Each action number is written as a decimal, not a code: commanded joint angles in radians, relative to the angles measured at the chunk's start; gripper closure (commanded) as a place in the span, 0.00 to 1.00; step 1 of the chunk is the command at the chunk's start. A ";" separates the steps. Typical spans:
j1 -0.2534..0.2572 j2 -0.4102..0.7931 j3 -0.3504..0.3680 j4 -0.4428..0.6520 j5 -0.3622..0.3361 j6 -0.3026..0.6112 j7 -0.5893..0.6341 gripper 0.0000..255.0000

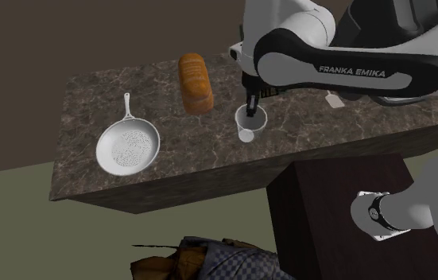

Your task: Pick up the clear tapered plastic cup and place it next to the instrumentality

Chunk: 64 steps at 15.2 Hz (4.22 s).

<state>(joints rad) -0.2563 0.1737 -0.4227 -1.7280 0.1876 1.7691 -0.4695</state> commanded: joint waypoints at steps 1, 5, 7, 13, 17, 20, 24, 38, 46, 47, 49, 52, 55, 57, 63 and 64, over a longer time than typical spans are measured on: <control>-0.006 -0.063 -0.013 -0.058 -0.027 -0.003 -0.014 1.00; -0.020 -0.196 -0.035 -0.178 -0.089 -0.004 -0.034 1.00; -0.032 -0.260 -0.045 -0.229 -0.120 -0.011 -0.044 1.00; -0.083 -0.440 -0.072 -0.351 -0.216 -0.054 -0.080 1.00; -0.126 -0.549 -0.091 -0.407 -0.277 -0.098 -0.114 1.00; -0.161 -0.623 -0.106 -0.435 -0.322 -0.137 -0.145 1.00; -0.210 -0.711 -0.131 -0.457 -0.379 -0.195 -0.196 1.00; -0.288 -0.822 -0.202 -0.565 -0.483 -0.183 -0.286 1.00; -0.294 -0.817 -0.235 -0.663 -0.505 -0.077 -0.286 1.00; -0.294 -0.815 -0.240 -0.675 -0.508 -0.064 -0.286 1.00; -0.295 -0.811 -0.250 -0.698 -0.513 -0.036 -0.287 1.00; -0.296 -0.801 -0.265 -0.730 -0.521 0.006 -0.288 1.00; -0.295 -0.790 -0.282 -0.761 -0.529 0.049 -0.290 1.00; -0.295 -0.780 -0.293 -0.781 -0.534 0.078 -0.291 1.00; -0.289 -0.743 -0.331 -0.835 -0.546 0.170 -0.298 1.00; -0.287 -0.736 -0.338 -0.843 -0.548 0.186 -0.299 1.00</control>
<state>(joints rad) -0.5438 -0.5680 -0.7536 -2.5590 -0.3573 1.9359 -0.7679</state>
